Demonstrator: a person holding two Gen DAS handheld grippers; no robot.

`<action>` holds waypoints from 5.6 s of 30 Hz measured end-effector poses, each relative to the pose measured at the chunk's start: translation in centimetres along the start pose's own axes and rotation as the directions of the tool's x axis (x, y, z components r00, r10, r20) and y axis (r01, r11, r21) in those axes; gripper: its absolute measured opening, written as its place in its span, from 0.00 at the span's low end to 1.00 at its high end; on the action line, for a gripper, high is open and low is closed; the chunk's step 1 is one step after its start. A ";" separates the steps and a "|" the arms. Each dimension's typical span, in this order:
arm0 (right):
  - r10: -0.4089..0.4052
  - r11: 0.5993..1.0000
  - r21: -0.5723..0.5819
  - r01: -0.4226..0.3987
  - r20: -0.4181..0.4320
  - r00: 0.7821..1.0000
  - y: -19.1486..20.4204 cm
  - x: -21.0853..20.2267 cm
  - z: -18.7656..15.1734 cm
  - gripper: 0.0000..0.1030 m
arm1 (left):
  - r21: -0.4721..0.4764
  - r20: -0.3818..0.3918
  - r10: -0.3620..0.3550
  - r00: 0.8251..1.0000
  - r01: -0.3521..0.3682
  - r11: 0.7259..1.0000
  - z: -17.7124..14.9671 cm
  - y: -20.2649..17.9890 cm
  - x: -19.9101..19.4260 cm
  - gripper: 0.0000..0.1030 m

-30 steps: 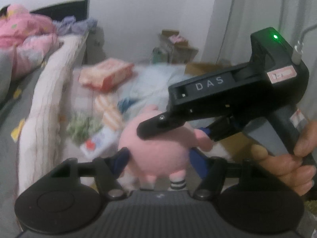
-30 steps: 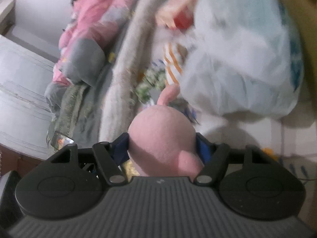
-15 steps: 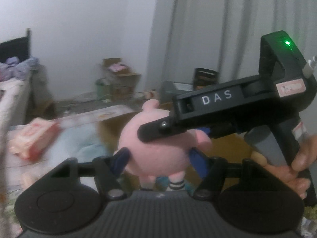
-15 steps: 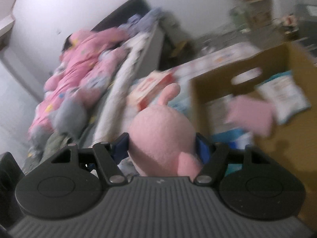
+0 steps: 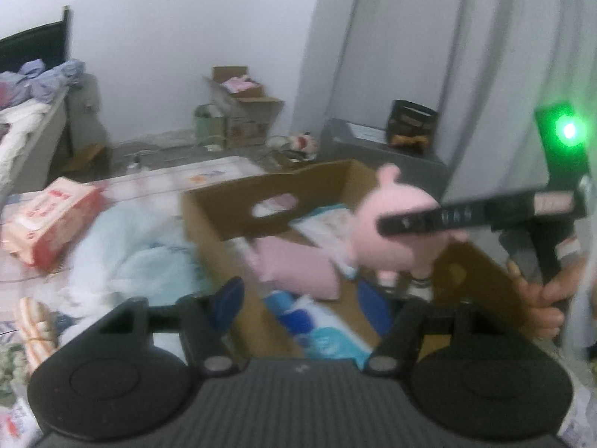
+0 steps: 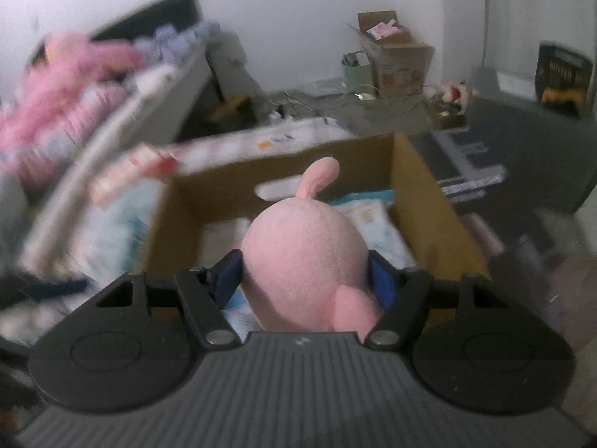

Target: Organize soft objects

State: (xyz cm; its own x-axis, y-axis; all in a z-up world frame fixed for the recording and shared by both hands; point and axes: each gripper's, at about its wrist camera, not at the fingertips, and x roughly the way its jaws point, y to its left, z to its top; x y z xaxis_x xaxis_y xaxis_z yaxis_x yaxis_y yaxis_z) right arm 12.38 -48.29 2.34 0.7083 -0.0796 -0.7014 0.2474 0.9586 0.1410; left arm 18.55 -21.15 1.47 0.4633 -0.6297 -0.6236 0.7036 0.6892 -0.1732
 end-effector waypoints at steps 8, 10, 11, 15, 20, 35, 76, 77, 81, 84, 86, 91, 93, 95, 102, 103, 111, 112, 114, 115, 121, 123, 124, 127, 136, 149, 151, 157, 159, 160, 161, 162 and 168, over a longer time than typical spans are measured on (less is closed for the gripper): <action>-0.198 0.936 -0.309 0.170 -0.063 0.978 2.1 6.3 -2.3 0.70 | -0.043 0.002 0.093 0.996 -0.092 0.995 -0.4 3.3 -2.5 0.67; -0.208 0.914 -0.369 0.168 -0.070 0.976 3.1 7.0 -3.2 0.71 | -0.049 0.001 0.104 0.995 -0.104 0.993 -0.9 3.7 -3.3 0.67; -0.201 0.909 -0.386 0.157 -0.075 0.977 3.7 7.0 -3.6 0.72 | -0.051 0.000 0.108 0.994 -0.108 0.993 -1.0 3.9 -3.6 0.67; -0.129 0.929 -0.363 0.072 -0.135 0.982 4.6 6.8 -3.8 0.73 | -0.059 0.001 0.115 0.993 -0.115 0.992 -1.8 4.1 -4.8 0.67; 0.032 0.981 -0.180 -0.073 -0.223 0.974 3.6 5.6 -3.4 0.75 | -0.062 0.004 0.110 0.994 -0.109 0.992 -2.9 3.7 -6.1 0.67; 0.262 0.956 0.118 -0.268 0.063 0.963 6.1 -4.6 -2.8 0.76 | -0.126 0.058 0.231 0.971 -0.222 0.967 -8.0 6.7 -16.4 0.77; 0.458 0.799 -0.139 -0.584 -0.489 0.743 36.1 7.2 -14.2 0.67 | -0.329 -0.124 0.367 0.922 -0.387 0.861 -23.8 13.9 -18.4 0.29; 0.453 0.804 -0.143 -0.578 -0.482 0.750 35.9 7.2 -14.2 0.66 | -0.334 -0.121 0.357 0.926 -0.377 0.864 -23.8 13.9 -18.3 0.29; 0.418 0.836 -0.155 -0.526 -0.440 0.795 34.3 6.9 -13.6 0.65 | -0.337 -0.118 0.328 0.937 -0.349 0.875 -23.6 13.7 -17.8 0.29; 0.362 0.873 -0.177 -0.455 -0.389 0.847 32.6 6.7 -12.7 0.65 | -0.327 -0.116 0.313 0.943 -0.334 0.884 -23.4 13.3 -17.3 0.29; 0.314 0.900 -0.185 -0.396 -0.357 0.880 31.4 6.6 -12.2 0.65 | -0.324 -0.116 0.299 0.947 -0.321 0.890 -23.3 13.1 -16.9 0.29; 0.251 0.942 -0.138 -0.307 -0.320 0.914 29.0 6.6 -11.0 0.69 | -0.301 -0.100 0.275 0.956 -0.293 0.907 -23.1 12.2 -16.6 0.35; 0.291 0.934 -0.115 -0.338 -0.301 0.908 28.7 5.8 -10.5 0.71 | -0.300 -0.094 0.269 0.958 -0.285 0.910 -23.1 12.1 -16.7 0.38; 0.336 0.921 -0.102 -0.375 -0.277 0.900 28.8 4.9 -10.1 0.72 | -0.310 -0.087 0.260 0.962 -0.274 0.911 -23.1 12.1 -17.0 0.39; 0.529 0.815 -0.002 -0.579 -0.404 0.746 33.5 6.1 -10.6 0.72 | -0.324 -0.055 0.274 0.960 -0.276 0.905 -22.6 12.2 -18.2 0.45; 0.530 0.811 0.000 -0.585 -0.424 0.735 34.2 6.7 -10.8 0.72 | -0.322 -0.064 0.278 0.958 -0.284 0.903 -22.5 12.3 -18.1 0.46; 0.458 0.817 -0.040 -0.575 -0.560 0.690 38.4 10.5 -12.1 0.80 | -0.312 -0.138 0.275 0.951 -0.306 0.899 -23.1 12.7 -16.1 0.49; 0.451 0.816 -0.049 -0.576 -0.570 0.687 38.6 10.4 -12.3 0.80 | -0.313 -0.136 0.275 0.952 -0.305 0.900 -23.1 12.7 -16.1 0.49; 0.448 0.812 -0.046 -0.582 -0.591 0.671 38.8 10.4 -12.6 0.80 | -0.317 -0.131 0.275 0.952 -0.304 0.899 -23.2 12.8 -16.1 0.49; 0.445 0.809 -0.046 -0.586 -0.602 0.663 38.8 10.2 -12.7 0.80 | -0.320 -0.131 0.276 0.952 -0.304 0.897 -23.3 12.9 -16.0 0.49; 0.474 0.785 -0.019 -0.619 -0.624 0.621 38.4 9.1 -13.9 0.78 | -0.323 -0.116 0.282 0.952 -0.304 0.896 -23.3 13.1 -15.5 0.49; 0.479 0.782 -0.021 -0.623 -0.620 0.621 38.3 8.6 -14.3 0.66 | -0.322 -0.105 0.287 0.952 -0.305 0.896 -23.2 13.0 -15.3 0.49; 0.482 0.781 -0.015 -0.624 -0.621 0.619 38.3 8.6 -14.4 0.58 | -0.323 -0.099 0.286 0.953 -0.303 0.896 -23.1 13.0 -15.3 0.49; 0.508 0.782 0.036 -0.622 -0.616 0.602 37.7 8.8 -14.5 0.44 | -0.332 -0.094 0.275 0.957 -0.290 0.897 -23.1 12.8 -15.2 0.47; 0.604 0.747 0.119 -0.654 -0.533 0.593 35.1 6.0 -13.0 0.25 | -0.294 -0.016 0.275 0.961 -0.268 0.918 -20.9 11.0 -17.3 0.45; 0.607 0.794 0.125 -0.594 -0.160 0.778 19.2 -4.4 -4.4 0.23 | -0.004 0.138 0.034 0.990 -0.034 0.999 -8.5 0.8 -12.7 0.47; 0.567 0.822 0.151 -0.550 -0.113 0.816 15.1 -5.4 -3.6 0.23 | 0.031 0.127 -0.026 0.992 0.022 0.999 -6.7 -1.5 -10.2 0.47; 0.436 0.875 0.253 -0.412 -0.045 0.899 4.0 -6.2 -2.3 0.21 | 0.081 0.055 -0.164 0.985 0.159 0.984 -3.2 -7.3 -3.3 0.61; 0.371 0.901 0.260 -0.348 -0.042 0.928 1.0 -6.1 -2.1 0.21 | 0.085 0.036 -0.177 0.984 0.173 0.981 -3.0 -7.9 -2.1 0.61; 0.344 0.910 0.261 -0.321 -0.044 0.938 -0.1 -6.0 -2.0 0.21 | 0.084 0.027 -0.177 0.984 0.174 0.981 -2.9 -7.7 -1.6 0.61; 0.316 0.920 0.260 -0.294 -0.048 0.947 -1.2 -5.7 -1.9 0.21 | 0.081 0.020 -0.174 0.985 0.171 0.982 -2.9 -7.5 -1.2 0.61; 0.288 0.930 0.255 -0.265 -0.056 0.956 -2.2 -5.5 -1.7 0.21 | 0.074 0.015 -0.169 0.986 0.167 0.983 -2.9 -7.1 -0.9 0.61; 0.130 0.980 0.166 -0.110 -0.116 0.985 -6.3 -3.1 -0.8 0.21 | 0.025 0.020 -0.118 0.993 0.118 0.993 -2.6 -4.6 -0.6 0.61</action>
State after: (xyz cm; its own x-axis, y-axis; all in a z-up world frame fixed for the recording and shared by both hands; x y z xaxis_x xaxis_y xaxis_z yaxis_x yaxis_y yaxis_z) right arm 8.13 -53.86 3.06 0.6532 0.0782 -0.7532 0.2740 0.9029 0.3314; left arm 13.70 -23.04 0.67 0.3877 -0.7137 -0.5833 0.7665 0.6012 -0.2261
